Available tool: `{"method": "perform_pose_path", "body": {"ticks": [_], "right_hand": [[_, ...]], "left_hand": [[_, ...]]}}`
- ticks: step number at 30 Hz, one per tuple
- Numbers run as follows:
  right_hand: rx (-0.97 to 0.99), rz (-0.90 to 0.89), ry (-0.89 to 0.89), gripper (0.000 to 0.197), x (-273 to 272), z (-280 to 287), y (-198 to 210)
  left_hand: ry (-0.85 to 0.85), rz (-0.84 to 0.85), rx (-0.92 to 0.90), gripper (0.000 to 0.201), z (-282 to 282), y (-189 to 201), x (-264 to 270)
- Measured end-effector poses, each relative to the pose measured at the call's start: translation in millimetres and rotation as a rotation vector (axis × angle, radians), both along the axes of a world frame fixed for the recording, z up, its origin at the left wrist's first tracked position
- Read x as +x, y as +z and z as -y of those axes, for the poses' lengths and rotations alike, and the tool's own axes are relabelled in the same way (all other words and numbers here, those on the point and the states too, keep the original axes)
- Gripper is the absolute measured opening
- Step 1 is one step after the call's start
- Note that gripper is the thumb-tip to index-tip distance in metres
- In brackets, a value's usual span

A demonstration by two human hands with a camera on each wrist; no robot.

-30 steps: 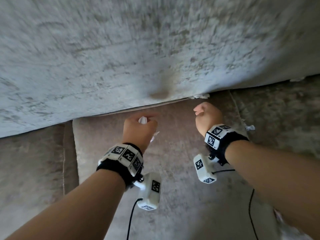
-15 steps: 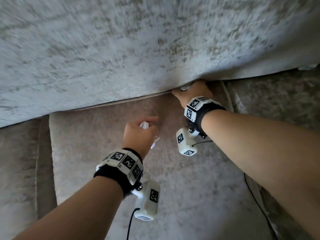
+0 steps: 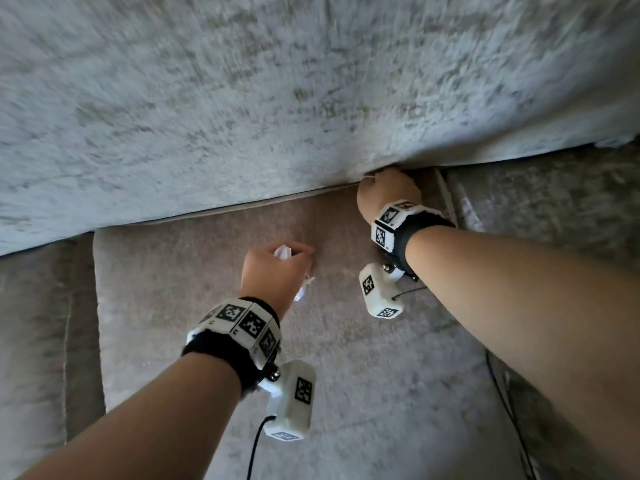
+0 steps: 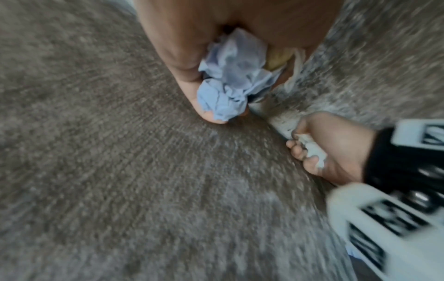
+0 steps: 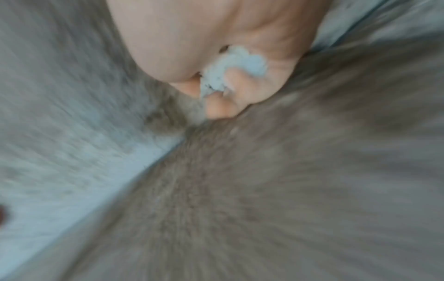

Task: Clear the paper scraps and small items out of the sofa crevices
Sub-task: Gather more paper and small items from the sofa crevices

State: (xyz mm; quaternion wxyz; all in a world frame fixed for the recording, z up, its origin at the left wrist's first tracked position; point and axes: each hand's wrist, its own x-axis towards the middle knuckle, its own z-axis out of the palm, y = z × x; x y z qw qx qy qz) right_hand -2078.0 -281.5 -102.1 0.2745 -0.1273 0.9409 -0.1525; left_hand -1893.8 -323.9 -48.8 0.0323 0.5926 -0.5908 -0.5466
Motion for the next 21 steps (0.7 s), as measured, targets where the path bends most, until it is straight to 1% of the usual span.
{"method": "perform_pose_path", "body": {"ticks": [2, 3, 4, 5, 6, 7, 8, 9, 10, 11, 12, 13, 14, 16, 18, 19, 21], "right_hand": [[-0.047, 0.077, 0.096, 0.021, -4.8, -22.5, 14.7], [-0.06, 0.099, 0.128, 0.019, -9.0, -38.6, 19.8], [-0.075, 0.088, 0.123, 0.018, -14.0, -58.3, 22.7], [-0.097, 0.077, 0.091, 0.019, -20.1, -79.9, 26.7], [-0.145, 0.078, 0.02, 0.019, -26.7, -102.8, 32.5], [-0.183, 0.067, -0.057, 0.023, -34.1, -124.7, 39.7], [-0.183, 0.057, -0.125, 0.032, -42.7, -145.1, 44.9], [-0.165, 0.057, -0.15, 0.039, -50.7, -162.9, 48.5], [-0.128, 0.076, -0.132, 0.043, -58.3, -177.9, 47.9], [-0.097, 0.103, -0.096, 0.041, -64.2, -189.9, 45.1], [-0.081, 0.122, -0.067, 0.033, -67.8, -199.3, 39.7], [-0.092, 0.139, -0.042, 0.025, -68.3, -206.0, 35.6], [-0.108, 0.145, 0.002, 0.024, -66.1, -211.0, 31.8], [-0.109, 0.071, 0.14, 0.032, -60.1, -215.5, 24.5], [-0.085, -0.023, 0.307, 0.035, -54.7, -215.8, 18.5], [-0.052, -0.026, 0.391, 0.039, -53.1, -215.5, 15.7], [0.087, 0.013, 0.554, 0.055, -51.4, -210.7, 12.8]], "left_hand": [[-0.014, -0.002, 0.017, 0.027, -6.0, 6.0, -4.6], [-0.025, 0.005, 0.022, 0.036, -10.5, 9.0, -7.0], [-0.033, 0.02, 0.029, 0.045, -15.5, 11.5, -9.6], [-0.044, 0.033, 0.031, 0.045, -20.9, 12.5, -12.2], [-0.064, 0.045, 0.03, 0.037, -26.6, 14.1, -15.1], [-0.084, 0.045, 0.025, 0.022, -32.1, 17.4, -19.2], [-0.095, 0.037, 0.018, 0.015, -37.7, 21.7, -23.5], [-0.1, 0.027, 0.015, 0.015, -43.0, 24.3, -27.8], [-0.101, 0.02, 0.014, 0.013, -48.8, 26.7, -32.2], [-0.104, 0.017, 0.008, 0.012, -54.6, 27.9, -36.7], [-0.108, 0.009, 0.004, 0.011, -60.2, 29.5, -41.6], [-0.112, 0.003, 0.001, 0.01, -66.6, 30.6, -46.8], [-0.116, 0.0, -0.001, 0.01, -72.9, 30.8, -51.8], [-0.124, 0.004, -0.003, 0.01, -85.8, 29.4, -59.8], [-0.126, 0.006, 0.005, 0.01, -98.7, 26.8, -65.5], [-0.13, 0.004, 0.005, 0.01, -104.7, 25.4, -67.7], [-0.134, 0.014, -0.005, 0.009, -114.0, 22.3, -70.2]]}}
